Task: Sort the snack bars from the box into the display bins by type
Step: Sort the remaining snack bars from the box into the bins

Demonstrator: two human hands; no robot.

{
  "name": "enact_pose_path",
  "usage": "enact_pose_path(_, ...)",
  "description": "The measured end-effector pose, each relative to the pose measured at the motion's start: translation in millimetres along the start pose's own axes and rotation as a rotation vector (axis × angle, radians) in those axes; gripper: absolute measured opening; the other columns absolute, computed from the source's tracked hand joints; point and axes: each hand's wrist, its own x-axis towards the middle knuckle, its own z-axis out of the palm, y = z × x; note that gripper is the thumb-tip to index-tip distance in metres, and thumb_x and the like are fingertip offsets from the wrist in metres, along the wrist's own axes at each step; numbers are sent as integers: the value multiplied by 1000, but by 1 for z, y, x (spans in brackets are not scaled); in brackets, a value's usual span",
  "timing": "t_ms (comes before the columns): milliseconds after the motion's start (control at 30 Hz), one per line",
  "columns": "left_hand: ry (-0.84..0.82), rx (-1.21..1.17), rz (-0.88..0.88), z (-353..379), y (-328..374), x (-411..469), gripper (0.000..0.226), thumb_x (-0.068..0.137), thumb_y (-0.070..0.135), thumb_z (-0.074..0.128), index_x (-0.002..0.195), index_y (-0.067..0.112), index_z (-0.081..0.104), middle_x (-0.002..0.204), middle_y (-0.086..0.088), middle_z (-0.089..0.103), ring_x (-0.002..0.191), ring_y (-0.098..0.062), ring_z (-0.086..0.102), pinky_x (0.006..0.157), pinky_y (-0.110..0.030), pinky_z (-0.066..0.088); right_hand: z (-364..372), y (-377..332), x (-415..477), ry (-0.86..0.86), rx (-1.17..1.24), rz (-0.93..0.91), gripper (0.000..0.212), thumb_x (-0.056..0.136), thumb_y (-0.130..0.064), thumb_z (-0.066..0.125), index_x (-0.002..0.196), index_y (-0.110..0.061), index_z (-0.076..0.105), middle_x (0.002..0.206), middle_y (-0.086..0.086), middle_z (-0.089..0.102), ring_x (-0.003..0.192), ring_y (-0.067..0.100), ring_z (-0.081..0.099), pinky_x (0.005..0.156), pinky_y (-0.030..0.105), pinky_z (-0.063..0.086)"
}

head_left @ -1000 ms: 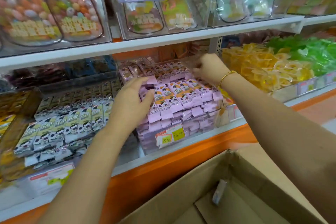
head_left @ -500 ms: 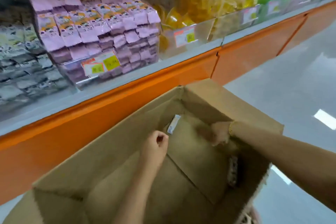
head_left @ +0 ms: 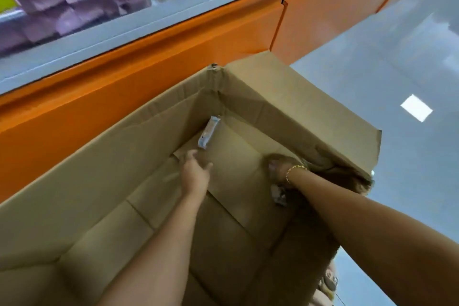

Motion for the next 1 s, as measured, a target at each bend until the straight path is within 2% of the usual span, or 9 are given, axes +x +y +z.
enact_pose_path(167,68,193,32,5,29,43,55,82,26,71,126,7,45,127,-14,50,115,-34,51,89,-40,40,-18,-25,14,20,257,-33,30,82,-26,67,105,-8,62,108,10,67,99,26,63,70,24,41)
enact_pose_path(333,-12,223,10,16,28,70,37,84,21,66,116,6,54,117,-16,62,109,-35,59,82,-38,47,-34,-34,16,61,298,-71,42,81,-18,70,113,-4,47,109,13,63,100,28,61,66,25,38)
enact_pose_path(400,-23,232,-17,18,25,69,34,85,21,64,111,0,58,113,-20,64,106,-37,60,80,-37,47,-45,-36,12,88,248,-135,31,84,-20,66,107,-4,54,98,13,62,91,26,59,65,24,36)
enact_pose_path(467,-56,60,-106,13,28,59,33,88,26,63,103,-3,63,104,-23,66,97,-37,63,73,-36,49,-55,-38,5,96,193,-193,18,85,-24,64,84,-7,58,85,10,58,79,22,54,62,23,35)
enact_pose_path(567,-251,-770,-415,-1,38,34,18,95,18,48,87,7,60,84,-13,63,69,-21,58,50,-25,54,-70,-39,-10,83,135,-216,25,86,-28,62,74,-9,53,76,6,55,77,23,53,58,24,35)
enact_pose_path(667,-434,-1223,-591,-28,43,1,24,94,14,37,85,1,55,69,-12,56,56,-17,52,42,-20,51,-88,-35,-29,105,159,-290,25,93,-31,54,92,-6,56,89,12,60,84,27,55,64,24,36)
enact_pose_path(800,-667,-1272,-518,-71,56,-45,30,77,14,40,95,-3,57,68,-16,62,41,-13,49,33,-15,37,-116,-32,-70,197,314,-428,29,97,-37,48,111,-11,43,90,9,58,78,23,54,69,34,42)
enact_pose_path(933,-690,-1230,-386,-113,74,-82,34,87,13,41,111,-2,57,88,-20,65,45,-12,51,35,-17,42,-153,-33,-126,686,7,-554,34,90,-50,46,108,-22,52,94,-1,61,83,15,57,74,34,49)
enact_pose_path(1000,-670,-1267,-307,-131,84,-103,33,87,16,47,113,-1,57,89,-19,65,52,-14,59,41,-19,49,-166,-39,-153,761,-7,-594,43,77,-57,45,104,-26,58,92,-2,64,79,13,62,67,35,56)
